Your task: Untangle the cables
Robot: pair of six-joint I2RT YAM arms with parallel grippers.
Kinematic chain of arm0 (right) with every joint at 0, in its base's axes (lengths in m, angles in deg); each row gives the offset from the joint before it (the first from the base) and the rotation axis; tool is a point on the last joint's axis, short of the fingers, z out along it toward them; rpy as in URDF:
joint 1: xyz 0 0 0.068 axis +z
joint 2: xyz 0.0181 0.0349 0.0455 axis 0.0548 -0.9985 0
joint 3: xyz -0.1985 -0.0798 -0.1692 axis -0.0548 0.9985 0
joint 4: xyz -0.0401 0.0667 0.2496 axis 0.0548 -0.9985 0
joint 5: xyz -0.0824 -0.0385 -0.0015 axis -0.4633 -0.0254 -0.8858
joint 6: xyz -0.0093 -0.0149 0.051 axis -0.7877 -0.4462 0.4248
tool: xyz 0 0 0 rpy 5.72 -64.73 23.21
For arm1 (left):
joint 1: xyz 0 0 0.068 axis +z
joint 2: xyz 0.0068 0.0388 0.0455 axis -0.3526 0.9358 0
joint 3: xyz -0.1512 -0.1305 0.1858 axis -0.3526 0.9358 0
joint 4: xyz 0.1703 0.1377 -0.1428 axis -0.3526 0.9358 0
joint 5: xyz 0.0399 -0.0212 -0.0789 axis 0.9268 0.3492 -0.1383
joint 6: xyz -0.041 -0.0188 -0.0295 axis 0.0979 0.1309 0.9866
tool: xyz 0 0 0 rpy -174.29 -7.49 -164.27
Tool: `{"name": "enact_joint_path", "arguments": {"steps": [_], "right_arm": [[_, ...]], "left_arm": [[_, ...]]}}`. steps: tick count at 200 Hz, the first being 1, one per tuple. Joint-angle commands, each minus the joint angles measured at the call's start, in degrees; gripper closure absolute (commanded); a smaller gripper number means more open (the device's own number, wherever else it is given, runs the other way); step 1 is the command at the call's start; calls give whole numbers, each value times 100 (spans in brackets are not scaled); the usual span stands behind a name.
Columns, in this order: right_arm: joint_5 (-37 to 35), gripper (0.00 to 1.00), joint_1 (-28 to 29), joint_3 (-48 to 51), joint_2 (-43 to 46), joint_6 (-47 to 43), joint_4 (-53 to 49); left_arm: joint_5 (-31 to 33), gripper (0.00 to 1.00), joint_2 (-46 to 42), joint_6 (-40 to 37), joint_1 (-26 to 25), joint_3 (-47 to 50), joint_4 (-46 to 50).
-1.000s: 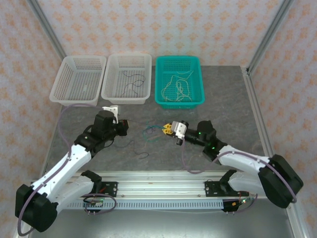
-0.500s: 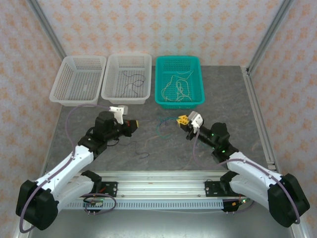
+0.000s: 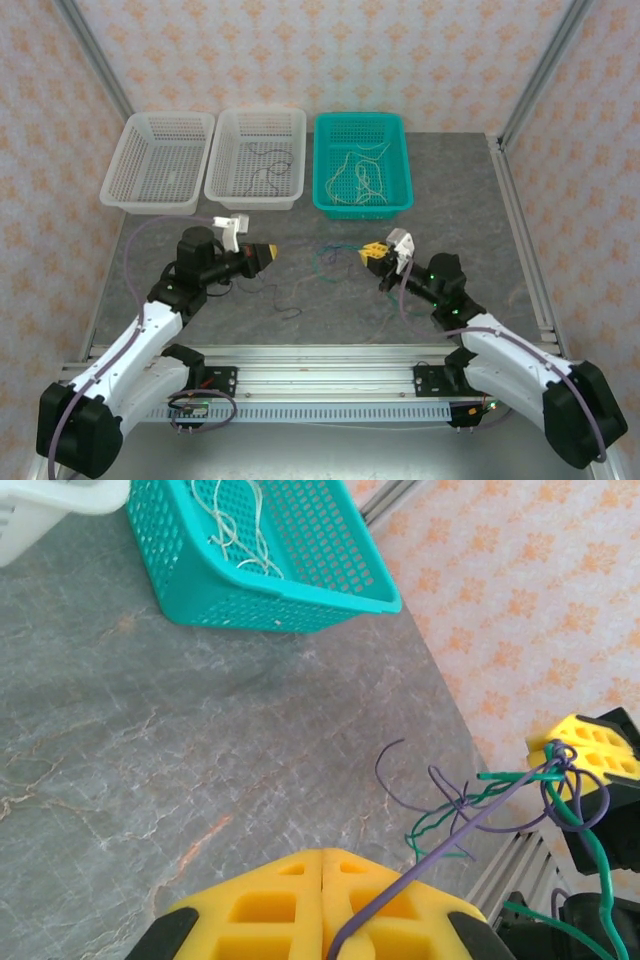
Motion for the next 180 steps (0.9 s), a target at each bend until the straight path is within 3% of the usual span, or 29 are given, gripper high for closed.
{"name": "enact_joint_path", "arguments": {"steps": [1, 24, 40, 49, 76, 97, 135, 156, 180], "right_arm": [[-455, 87, -353, 10, -390, 218, -581], [-564, 63, 144, -153, -608, -19, -1028], [-658, 44, 187, -257, -469, 165, -1048], [-715, 39, 188, -356, -332, 206, -1133], [-221, 38, 297, -967, -237, 177, -1689], [-515, 36, 674, -1450, -659, 930, -1626], [-1211, 37, 1523, -2211, -2263, 2818, -784], [-1003, 40, 1632, -2869, -3139, 3457, -826], [-495, 42, 1716, -3217, -3893, 3502, -523]], "left_arm": [[1479, 100, 145, 151, 180, -18, -114], [1439, 100, 549, -152, -368, -182, -300], [1693, 100, 861, -162, -577, -279, -229], [1840, 100, 1050, -203, -651, -374, -92], [2165, 100, 1459, -171, -811, -495, 57], [2239, 100, 1587, -150, -868, -524, 78], [2162, 100, 1313, -205, -901, -557, 47], [2125, 100, 1074, -320, -899, -577, 148], [2178, 100, 833, -388, -899, -548, 272]]}}
